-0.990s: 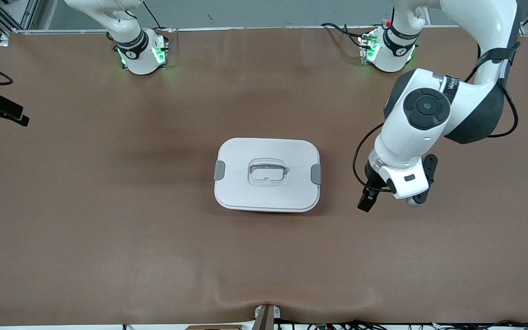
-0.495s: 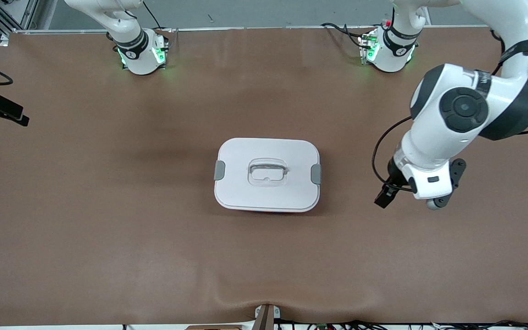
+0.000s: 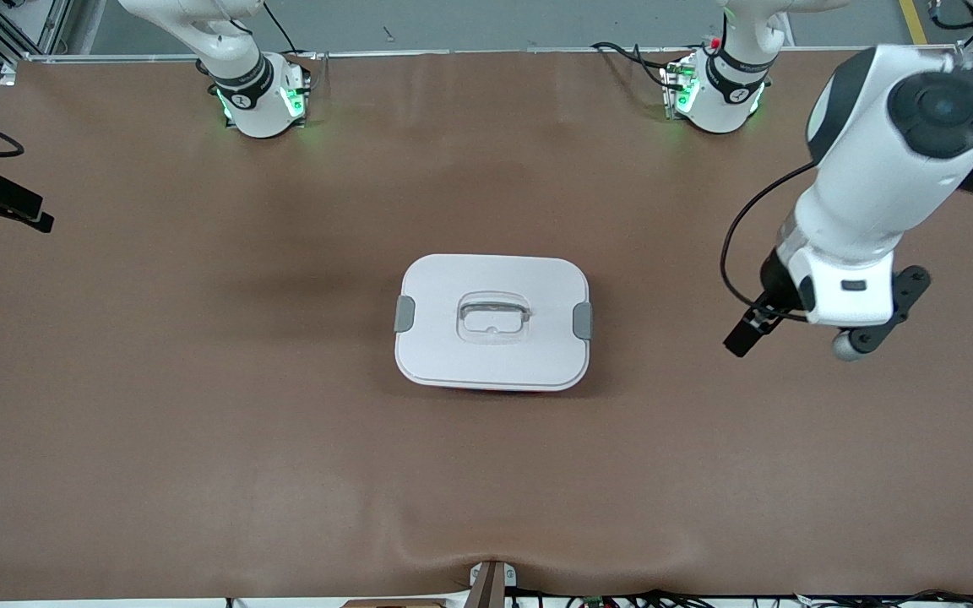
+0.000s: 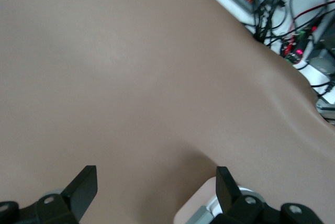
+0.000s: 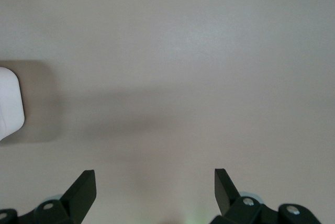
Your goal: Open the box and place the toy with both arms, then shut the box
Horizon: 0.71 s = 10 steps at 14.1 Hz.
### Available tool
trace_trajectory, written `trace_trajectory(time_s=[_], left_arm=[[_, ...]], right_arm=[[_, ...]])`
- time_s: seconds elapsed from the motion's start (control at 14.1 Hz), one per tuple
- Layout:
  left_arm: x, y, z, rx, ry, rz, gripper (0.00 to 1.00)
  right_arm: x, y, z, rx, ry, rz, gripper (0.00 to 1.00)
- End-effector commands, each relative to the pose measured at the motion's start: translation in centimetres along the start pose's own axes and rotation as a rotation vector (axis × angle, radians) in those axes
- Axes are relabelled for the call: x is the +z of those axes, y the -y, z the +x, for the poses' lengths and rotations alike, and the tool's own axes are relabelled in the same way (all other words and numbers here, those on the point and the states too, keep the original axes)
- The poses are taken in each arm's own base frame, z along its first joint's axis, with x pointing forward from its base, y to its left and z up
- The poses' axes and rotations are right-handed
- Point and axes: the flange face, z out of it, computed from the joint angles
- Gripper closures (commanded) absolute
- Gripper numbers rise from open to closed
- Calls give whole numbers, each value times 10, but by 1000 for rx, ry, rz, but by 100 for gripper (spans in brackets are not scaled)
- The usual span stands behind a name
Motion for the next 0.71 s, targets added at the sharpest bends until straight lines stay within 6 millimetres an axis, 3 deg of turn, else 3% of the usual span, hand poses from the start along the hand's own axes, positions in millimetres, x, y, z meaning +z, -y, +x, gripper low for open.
trace_trajectory(time_s=[0.0, 0.42, 0.64], left_arm=[[-31, 22, 5, 102, 1, 22, 0], [-100, 73, 23, 102, 60, -52, 0], [-130, 87, 15, 211, 82, -92, 0]], right_arm=[[-4, 0, 0, 10, 3, -17, 0], [-4, 3, 0, 9, 3, -17, 0], [-4, 2, 0, 10, 3, -17, 0]])
